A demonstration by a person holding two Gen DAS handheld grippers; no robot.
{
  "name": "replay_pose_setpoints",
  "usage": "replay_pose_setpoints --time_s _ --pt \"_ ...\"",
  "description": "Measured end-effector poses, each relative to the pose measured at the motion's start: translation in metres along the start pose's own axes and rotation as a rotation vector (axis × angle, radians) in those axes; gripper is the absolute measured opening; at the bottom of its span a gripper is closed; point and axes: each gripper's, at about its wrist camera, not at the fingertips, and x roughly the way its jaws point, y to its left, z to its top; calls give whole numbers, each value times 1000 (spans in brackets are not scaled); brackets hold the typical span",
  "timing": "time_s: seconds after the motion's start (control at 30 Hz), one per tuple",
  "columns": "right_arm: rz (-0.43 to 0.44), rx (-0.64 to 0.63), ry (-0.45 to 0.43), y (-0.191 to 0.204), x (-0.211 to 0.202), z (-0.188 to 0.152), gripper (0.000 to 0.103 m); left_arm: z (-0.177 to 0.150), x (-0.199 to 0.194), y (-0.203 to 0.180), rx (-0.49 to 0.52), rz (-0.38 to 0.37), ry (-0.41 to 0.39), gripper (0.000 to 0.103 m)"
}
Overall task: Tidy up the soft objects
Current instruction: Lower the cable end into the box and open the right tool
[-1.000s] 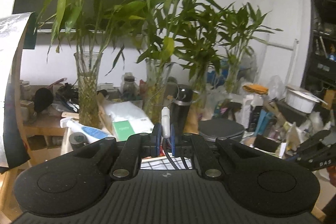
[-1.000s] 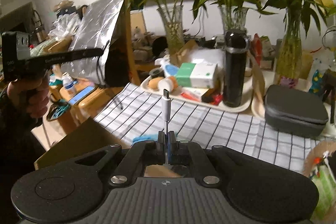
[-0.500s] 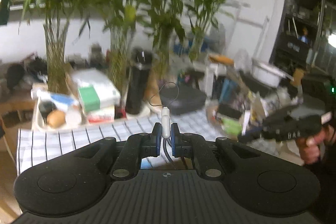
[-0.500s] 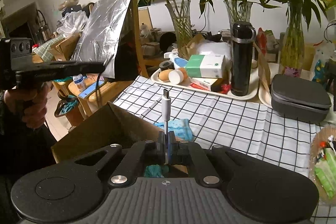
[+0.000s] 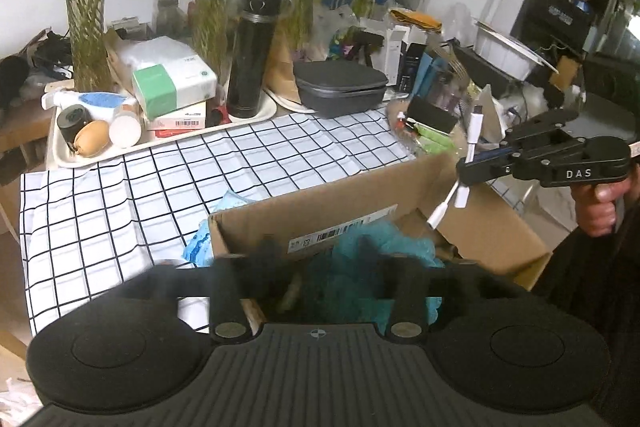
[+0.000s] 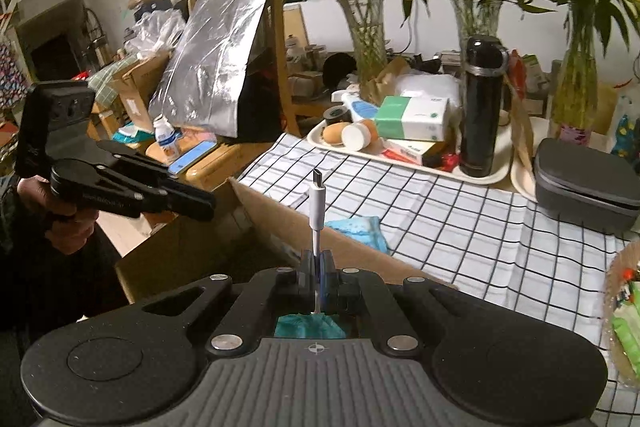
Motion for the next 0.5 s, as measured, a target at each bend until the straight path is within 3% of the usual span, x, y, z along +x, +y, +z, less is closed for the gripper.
replay_pose_setpoints --time_s 0.17,0.33,0.5 --pt "17 -21 21 6 9 2 5 0 -12 6 -33 27 -74 60" --pt "46 -40 45 15 18 3 5 -1 -30 12 -64 143 -198 60" --pt "99 -59 83 27 33 8 5 0 -40 19 -96 221 -250 60"
